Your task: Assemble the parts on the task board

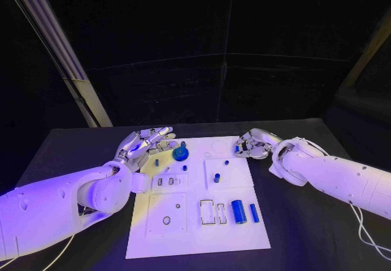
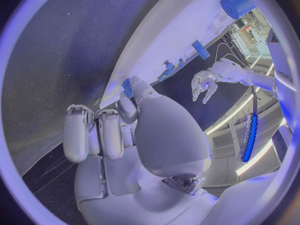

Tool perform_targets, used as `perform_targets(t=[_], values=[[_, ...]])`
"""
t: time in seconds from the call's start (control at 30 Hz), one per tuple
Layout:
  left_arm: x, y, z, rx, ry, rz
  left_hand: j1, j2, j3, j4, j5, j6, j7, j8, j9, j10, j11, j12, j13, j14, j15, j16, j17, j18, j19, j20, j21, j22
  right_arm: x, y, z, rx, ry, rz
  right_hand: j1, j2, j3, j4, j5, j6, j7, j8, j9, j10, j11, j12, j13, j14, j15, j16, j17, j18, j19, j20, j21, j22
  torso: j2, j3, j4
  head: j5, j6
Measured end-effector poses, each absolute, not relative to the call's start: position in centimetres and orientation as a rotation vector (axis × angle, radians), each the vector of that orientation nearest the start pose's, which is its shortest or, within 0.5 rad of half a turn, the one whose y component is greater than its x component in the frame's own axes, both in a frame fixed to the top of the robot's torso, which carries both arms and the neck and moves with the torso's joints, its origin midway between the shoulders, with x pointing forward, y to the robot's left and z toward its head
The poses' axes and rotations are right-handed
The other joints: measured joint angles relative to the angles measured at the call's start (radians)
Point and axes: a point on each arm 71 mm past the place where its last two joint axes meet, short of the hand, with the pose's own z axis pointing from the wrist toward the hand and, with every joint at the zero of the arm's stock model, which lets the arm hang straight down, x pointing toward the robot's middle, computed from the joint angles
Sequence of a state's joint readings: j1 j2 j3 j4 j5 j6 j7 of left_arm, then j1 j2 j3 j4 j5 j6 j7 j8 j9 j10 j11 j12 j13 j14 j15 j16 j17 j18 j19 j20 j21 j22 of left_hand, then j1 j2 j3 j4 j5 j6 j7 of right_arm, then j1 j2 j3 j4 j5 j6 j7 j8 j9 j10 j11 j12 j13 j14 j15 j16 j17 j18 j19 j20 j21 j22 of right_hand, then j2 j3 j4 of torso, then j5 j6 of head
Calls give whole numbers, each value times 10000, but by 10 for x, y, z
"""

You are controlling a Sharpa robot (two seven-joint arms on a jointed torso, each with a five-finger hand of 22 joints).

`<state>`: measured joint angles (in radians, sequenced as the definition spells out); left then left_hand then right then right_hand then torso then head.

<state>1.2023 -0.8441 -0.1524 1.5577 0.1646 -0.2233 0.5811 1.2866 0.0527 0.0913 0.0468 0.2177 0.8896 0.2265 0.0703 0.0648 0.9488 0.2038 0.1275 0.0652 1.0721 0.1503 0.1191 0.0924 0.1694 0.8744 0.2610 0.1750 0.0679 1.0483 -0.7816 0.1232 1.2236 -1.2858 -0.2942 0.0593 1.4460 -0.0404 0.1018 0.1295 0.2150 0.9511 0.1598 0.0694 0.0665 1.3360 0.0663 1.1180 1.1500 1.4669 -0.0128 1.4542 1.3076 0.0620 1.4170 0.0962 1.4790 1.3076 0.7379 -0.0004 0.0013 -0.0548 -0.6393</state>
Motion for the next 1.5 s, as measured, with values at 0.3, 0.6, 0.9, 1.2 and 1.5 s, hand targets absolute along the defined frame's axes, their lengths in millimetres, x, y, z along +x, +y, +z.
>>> perform_targets(t=[0.3,0.6,0.9,1.2,1.5], values=[[468,202,-206,-12132,13461,-17125,0,0,0,0,0,0,0,0,0,0,0,0,0,0,0,0,0,0,0,0,0,0,524,-262,-225,1348,16833,6760,-27,166,212,-121,-213,755,-200,404,141,114,-113,153,168,1,1,0,-1,0,0,0,0,-1,0,0,0,0,-4],[468,202,-206,-12139,13466,-17110,0,0,0,0,0,0,0,0,0,0,0,0,0,0,0,0,0,0,0,0,0,0,523,-261,-224,1348,16727,6749,85,378,712,-250,-581,1118,-319,614,144,128,-309,154,197,-1,-179,0,-1,-2,-9,-125,0,-1,-4,1,1,1,-8],[468,204,-206,-12155,13466,-17085,0,0,0,0,0,0,0,0,0,0,0,0,0,0,0,0,1,0,0,0,0,0,517,-253,-217,1239,16411,6918,29,507,1025,-274,-703,1118,-318,614,134,164,-344,117,142,-37,-214,0,-2,-1,1,-146,0,-1,-12,-4,-21,13,-9],[467,203,-205,-12154,13477,-17097,0,0,0,0,0,0,0,0,0,0,0,0,0,0,0,0,0,0,0,0,0,0,498,-214,-199,880,16307,7831,-10,546,1135,-384,-758,1117,-319,600,131,164,-344,50,94,-37,-214,0,-2,-1,1,-145,0,-1,-88,-72,-18,15,19],[473,211,-204,-12111,13322,-16870,0,0,28,-28,0,0,0,0,0,0,0,0,0,0,0,0,0,0,0,0,0,0,483,-144,-187,105,16466,8677,-70,523,1221,-469,-709,1112,-322,542,130,126,-305,-2,35,-37,-213,0,-2,-1,1,-145,0,-2,-181,-160,82,215,-151]])
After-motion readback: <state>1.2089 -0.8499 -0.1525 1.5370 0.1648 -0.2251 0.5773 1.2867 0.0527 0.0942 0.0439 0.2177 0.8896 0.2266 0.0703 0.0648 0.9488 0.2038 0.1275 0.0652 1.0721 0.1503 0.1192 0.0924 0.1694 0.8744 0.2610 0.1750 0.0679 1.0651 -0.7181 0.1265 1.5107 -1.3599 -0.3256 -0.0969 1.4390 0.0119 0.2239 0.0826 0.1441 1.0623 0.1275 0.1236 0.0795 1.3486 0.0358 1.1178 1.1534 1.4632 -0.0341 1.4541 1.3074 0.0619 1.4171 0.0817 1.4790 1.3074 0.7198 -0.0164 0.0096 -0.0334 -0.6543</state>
